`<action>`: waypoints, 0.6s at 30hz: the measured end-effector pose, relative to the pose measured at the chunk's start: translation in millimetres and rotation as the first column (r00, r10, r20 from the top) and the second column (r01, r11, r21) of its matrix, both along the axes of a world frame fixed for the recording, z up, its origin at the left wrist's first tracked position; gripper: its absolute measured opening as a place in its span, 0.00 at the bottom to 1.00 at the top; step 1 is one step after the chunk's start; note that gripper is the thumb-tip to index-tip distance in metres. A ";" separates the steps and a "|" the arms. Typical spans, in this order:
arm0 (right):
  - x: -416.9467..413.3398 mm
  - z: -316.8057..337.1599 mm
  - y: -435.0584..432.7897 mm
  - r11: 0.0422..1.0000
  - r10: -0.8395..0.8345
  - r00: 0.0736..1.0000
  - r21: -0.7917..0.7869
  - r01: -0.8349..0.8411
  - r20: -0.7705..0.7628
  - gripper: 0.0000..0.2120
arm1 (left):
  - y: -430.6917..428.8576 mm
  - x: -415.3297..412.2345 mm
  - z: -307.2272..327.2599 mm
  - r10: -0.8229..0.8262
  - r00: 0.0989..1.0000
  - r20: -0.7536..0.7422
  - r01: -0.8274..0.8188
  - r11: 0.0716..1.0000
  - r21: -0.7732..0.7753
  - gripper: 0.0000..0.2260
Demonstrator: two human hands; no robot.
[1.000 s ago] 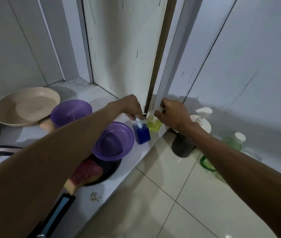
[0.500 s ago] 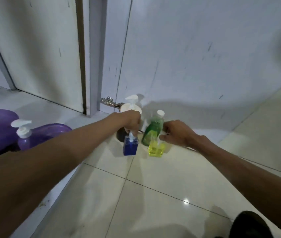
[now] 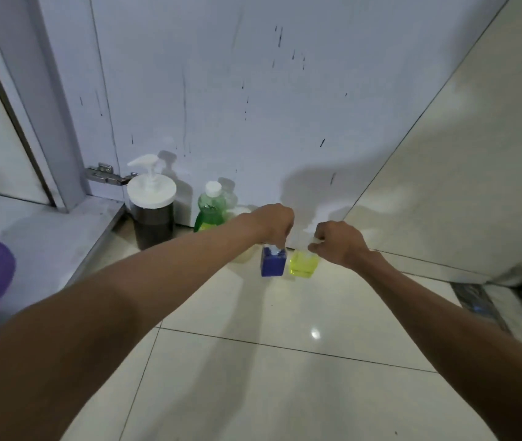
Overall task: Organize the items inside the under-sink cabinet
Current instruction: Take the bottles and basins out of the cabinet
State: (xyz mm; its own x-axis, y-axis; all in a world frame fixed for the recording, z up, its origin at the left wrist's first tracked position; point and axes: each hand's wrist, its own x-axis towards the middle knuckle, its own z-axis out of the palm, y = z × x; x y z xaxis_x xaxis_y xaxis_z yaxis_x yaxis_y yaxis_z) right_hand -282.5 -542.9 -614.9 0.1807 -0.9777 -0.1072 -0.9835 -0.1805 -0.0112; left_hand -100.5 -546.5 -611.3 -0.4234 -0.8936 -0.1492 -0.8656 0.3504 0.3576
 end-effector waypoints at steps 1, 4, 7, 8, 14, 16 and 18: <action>-4.3 -3.8 -4.2 1.000 0.002 1.000 -0.002 -0.002 -0.014 0.10 | -4.5 -8.5 -3.4 -0.010 1.000 0.025 0.010 1.000 -0.009 0.10; -12.8 -13.9 -17.9 1.000 0.014 1.000 0.006 -0.014 -0.028 0.12 | -17.2 -22.5 -15.0 -0.011 0.993 0.115 0.016 0.999 -0.037 0.09; -18.3 -21.5 -31.8 1.000 0.023 1.000 0.019 -0.022 -0.020 0.12 | -27.9 -29.3 -25.1 -0.005 0.983 0.182 0.017 0.998 -0.061 0.10; -19.4 -24.2 -35.5 0.999 0.026 1.000 0.023 -0.026 -0.017 0.13 | -30.8 -29.5 -28.2 0.000 0.981 0.195 0.014 0.998 -0.067 0.09; -19.8 -38.4 -52.0 0.998 0.045 0.999 0.054 -0.045 -0.009 0.14 | -47.2 -24.4 -42.9 0.023 0.973 0.230 -0.010 0.998 -0.060 0.08; -17.9 -40.4 -54.3 0.998 0.039 0.999 0.050 -0.039 0.008 0.14 | -49.5 -23.9 -45.6 0.026 0.971 0.239 -0.011 0.998 -0.061 0.09; -17.0 -40.2 -56.9 0.998 0.027 1.000 0.060 -0.028 0.007 0.13 | -50.9 -24.3 -48.1 0.020 0.966 0.257 -0.003 0.998 -0.066 0.11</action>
State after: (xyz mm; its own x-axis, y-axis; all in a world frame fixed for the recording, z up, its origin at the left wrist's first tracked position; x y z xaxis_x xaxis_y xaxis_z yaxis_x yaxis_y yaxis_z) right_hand -299.4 -599.8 -655.2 0.2083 -0.9642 -0.1642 -0.9780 -0.2063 -0.0292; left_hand -124.8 -597.4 -659.4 -0.3675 -0.9096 -0.1939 -0.9298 0.3545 0.0990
